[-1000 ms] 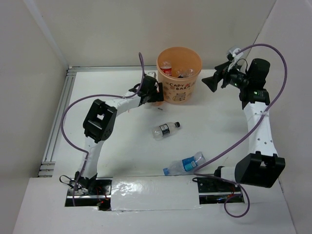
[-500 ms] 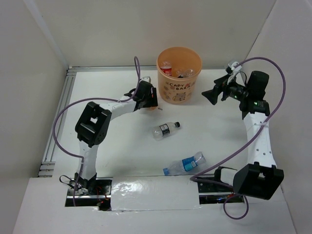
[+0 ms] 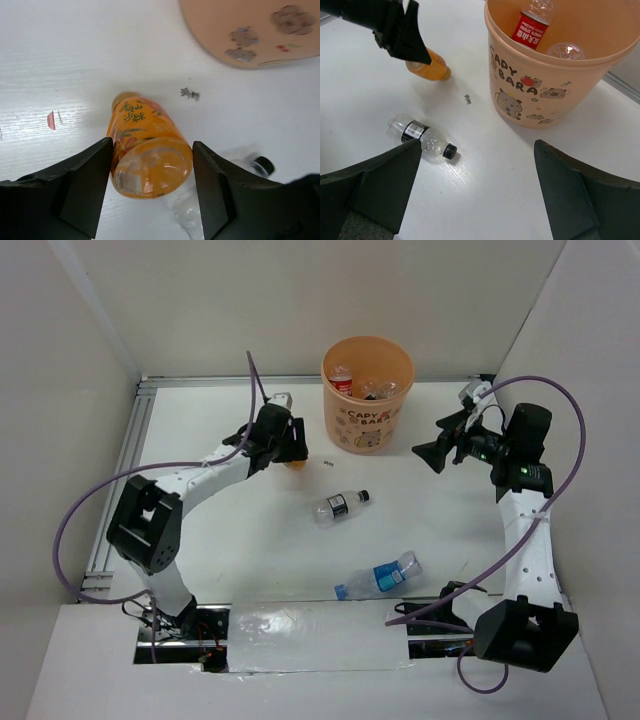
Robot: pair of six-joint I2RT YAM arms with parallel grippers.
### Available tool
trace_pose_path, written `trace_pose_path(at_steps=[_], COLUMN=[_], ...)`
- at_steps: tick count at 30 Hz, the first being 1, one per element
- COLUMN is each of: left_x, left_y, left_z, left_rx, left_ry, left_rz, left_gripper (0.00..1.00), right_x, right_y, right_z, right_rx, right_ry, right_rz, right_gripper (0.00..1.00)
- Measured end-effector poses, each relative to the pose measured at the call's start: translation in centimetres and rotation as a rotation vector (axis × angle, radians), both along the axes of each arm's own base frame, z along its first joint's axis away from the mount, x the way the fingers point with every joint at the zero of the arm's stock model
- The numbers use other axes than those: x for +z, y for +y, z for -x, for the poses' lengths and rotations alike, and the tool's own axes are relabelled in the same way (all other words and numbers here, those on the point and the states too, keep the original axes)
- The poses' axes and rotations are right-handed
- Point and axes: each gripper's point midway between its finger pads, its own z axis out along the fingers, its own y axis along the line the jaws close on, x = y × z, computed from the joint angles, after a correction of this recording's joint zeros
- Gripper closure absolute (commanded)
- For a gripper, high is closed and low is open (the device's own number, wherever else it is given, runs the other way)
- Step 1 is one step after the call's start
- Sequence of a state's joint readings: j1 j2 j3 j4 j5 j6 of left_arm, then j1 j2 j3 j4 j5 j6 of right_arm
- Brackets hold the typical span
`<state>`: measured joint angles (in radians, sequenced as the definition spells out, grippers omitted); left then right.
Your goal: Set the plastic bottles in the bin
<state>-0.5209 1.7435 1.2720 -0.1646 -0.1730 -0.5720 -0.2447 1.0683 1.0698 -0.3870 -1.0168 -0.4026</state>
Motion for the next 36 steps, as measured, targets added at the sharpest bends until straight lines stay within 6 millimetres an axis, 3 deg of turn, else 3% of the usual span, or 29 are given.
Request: trace_pose_path(at_steps=[3, 6, 9, 16, 18, 21, 24, 30, 34, 36], left_x=[3.0, 4.7, 4.8, 3.0, 3.6, 6.2, 12.9, 26.9, 32.9, 34.1], left_y=[-0.3, -0.6, -0.8, -1.1, -1.4, -2.3, -4.0, -7.3, -9.8, -11.2], left_z=[0.3, 0.4, 0.5, 2.0, 2.3, 2.1, 1.0, 2.0, 2.1, 1.0], left_rx=[-0.018, -0.031, -0.044, -0.088, -0.101, -0.132, -0.174, -0.348, -0.452, -0.480], left_ry=[-0.052, -0.083, -0.082, -0.030, -0.025, -0.045, -0.165, -0.396, -0.486, -0.510], left_rz=[0.044, 0.070, 0.073, 0.059, 0.065, 0.094, 0.179, 0.403, 0.547, 0.591], left_gripper=[1.00, 1.00, 1.00, 1.00, 1.00, 1.00, 1.00, 1.00, 1.00, 1.00], right_x=[0.0, -0.1, -0.2, 0.0, -0.2, -0.7, -1.2, -3.8, -4.9, -5.0], right_y=[0.0, 0.1, 0.2, 0.2, 0.2, 0.3, 0.2, 0.2, 0.2, 0.2], right_z=[0.1, 0.2, 0.5, 0.8, 0.9, 1.0, 1.0, 1.7, 2.3, 2.5], right_rx=[0.004, 0.008, 0.010, 0.011, 0.011, 0.012, 0.014, 0.034, 0.049, 0.053], right_ry=[0.000, 0.002, 0.000, -0.013, -0.009, 0.004, 0.006, 0.048, 0.064, 0.058], right_rz=[-0.001, -0.003, -0.001, 0.006, 0.006, 0.005, 0.015, 0.046, 0.069, 0.080], right_gripper=[0.00, 0.00, 0.00, 0.00, 0.00, 0.00, 0.03, 0.13, 0.13, 0.12])
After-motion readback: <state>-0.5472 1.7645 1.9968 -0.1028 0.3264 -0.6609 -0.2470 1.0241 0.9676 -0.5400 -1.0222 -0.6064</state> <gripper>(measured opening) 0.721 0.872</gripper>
